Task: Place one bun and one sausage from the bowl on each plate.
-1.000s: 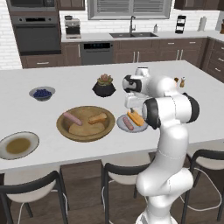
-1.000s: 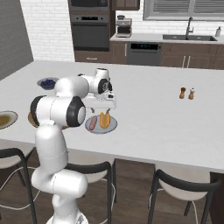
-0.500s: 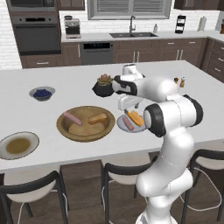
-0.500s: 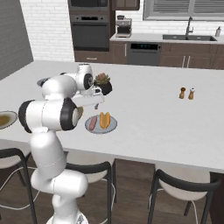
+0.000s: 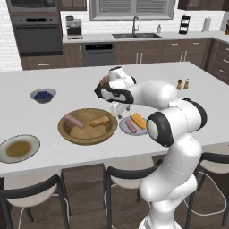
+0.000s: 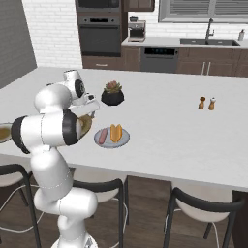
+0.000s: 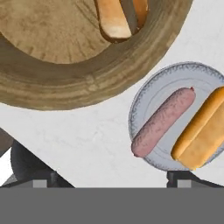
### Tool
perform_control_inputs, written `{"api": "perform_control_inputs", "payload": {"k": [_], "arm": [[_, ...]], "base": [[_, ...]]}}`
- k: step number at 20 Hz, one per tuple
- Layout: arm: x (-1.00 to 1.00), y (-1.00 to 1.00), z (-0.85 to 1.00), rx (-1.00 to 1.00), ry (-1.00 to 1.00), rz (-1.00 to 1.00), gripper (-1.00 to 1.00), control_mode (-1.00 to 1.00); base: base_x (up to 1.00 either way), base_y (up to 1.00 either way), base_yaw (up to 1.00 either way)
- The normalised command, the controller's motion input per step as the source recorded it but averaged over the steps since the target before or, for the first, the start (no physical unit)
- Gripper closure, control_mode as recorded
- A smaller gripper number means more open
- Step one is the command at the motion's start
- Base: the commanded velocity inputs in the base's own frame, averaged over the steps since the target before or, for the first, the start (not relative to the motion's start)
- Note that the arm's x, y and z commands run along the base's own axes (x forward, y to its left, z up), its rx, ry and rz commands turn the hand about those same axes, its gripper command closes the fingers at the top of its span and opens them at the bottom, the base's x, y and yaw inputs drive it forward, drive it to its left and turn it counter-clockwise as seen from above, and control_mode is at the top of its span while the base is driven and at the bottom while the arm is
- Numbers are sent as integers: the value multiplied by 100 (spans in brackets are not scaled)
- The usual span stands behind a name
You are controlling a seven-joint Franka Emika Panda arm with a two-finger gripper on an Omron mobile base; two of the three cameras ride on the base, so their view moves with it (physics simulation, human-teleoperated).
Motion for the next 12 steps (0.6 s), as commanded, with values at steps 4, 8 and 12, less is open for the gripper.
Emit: {"api": "perform_control_inputs", "payload": {"k": [4, 8, 12], "arm": [[7, 35, 1, -3, 0, 17, -100, -100], [7, 28, 0, -4, 0, 19, -100, -100], [0, 57, 0, -6, 0, 28, -100, -100]], "base": [[0, 0, 0], [0, 0, 0], [0, 0, 0]]}}
